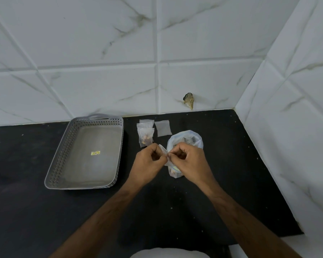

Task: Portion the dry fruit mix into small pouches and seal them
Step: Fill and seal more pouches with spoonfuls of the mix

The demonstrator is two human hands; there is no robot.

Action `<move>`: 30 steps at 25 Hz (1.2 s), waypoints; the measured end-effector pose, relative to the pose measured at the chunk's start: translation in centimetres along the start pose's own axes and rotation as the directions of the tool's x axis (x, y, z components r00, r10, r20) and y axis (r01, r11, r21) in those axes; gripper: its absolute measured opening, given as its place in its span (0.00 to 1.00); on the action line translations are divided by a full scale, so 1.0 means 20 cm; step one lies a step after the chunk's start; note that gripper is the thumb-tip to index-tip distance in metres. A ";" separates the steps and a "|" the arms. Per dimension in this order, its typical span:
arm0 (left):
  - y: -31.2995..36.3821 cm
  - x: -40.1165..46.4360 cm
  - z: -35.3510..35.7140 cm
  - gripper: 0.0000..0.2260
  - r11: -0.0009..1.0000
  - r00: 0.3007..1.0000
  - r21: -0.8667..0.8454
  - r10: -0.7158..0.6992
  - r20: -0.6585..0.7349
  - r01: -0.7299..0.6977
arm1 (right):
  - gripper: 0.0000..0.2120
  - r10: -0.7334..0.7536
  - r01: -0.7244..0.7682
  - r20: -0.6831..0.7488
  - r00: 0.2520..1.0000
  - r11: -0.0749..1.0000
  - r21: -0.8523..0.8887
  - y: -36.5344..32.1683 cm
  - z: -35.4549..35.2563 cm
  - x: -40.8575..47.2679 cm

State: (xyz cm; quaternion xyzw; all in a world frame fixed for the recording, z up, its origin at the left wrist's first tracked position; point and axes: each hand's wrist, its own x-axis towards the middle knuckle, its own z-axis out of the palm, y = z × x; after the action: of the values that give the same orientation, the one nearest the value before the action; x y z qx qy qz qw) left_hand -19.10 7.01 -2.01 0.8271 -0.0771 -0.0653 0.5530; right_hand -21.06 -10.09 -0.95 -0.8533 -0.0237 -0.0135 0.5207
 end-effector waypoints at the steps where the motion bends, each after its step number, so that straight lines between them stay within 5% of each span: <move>1: 0.01 0.00 0.01 0.06 1.000 1.000 0.018 -0.018 -0.013 0.019 | 0.02 -0.042 0.041 -0.020 0.999 0.997 -0.060 0.00 0.01 0.00; 5: 0.00 -0.01 0.00 0.09 0.988 0.991 0.081 -0.126 -0.034 0.128 | 0.04 -0.177 0.125 -0.140 0.974 0.940 -0.317 0.05 -0.02 0.03; 14: 0.01 0.00 0.01 0.06 0.973 0.977 -0.091 -0.207 0.040 0.210 | 0.04 -0.470 0.360 -0.033 0.882 0.718 -0.595 0.07 0.01 0.03; 20: 0.02 -0.05 0.05 0.07 0.997 0.998 0.069 -0.025 0.053 0.021 | 0.14 -0.386 0.242 -0.048 0.921 0.665 -0.707 0.10 0.01 0.05; 23: -0.03 -0.03 0.02 0.05 0.972 0.986 0.168 0.164 0.001 -0.162 | 0.09 -0.305 0.231 -0.052 0.951 0.812 -0.536 0.07 0.01 0.05; 27: -0.10 0.00 -0.01 0.35 0.745 0.929 0.599 0.371 -0.007 -0.293 | 0.10 0.029 -0.025 0.033 0.999 0.992 -0.127 0.03 -0.03 0.07; 30: -0.11 0.04 0.01 0.43 0.706 0.933 0.631 0.350 0.086 -0.323 | 0.09 0.099 -0.104 0.117 0.988 0.994 0.037 0.00 -0.03 0.07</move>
State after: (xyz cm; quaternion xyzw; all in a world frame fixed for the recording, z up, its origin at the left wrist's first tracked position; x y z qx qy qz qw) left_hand -18.13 7.55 -4.15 0.9375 -0.2328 0.0833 0.2448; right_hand -19.61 -10.64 -0.53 -0.8414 -0.0106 0.0627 0.5366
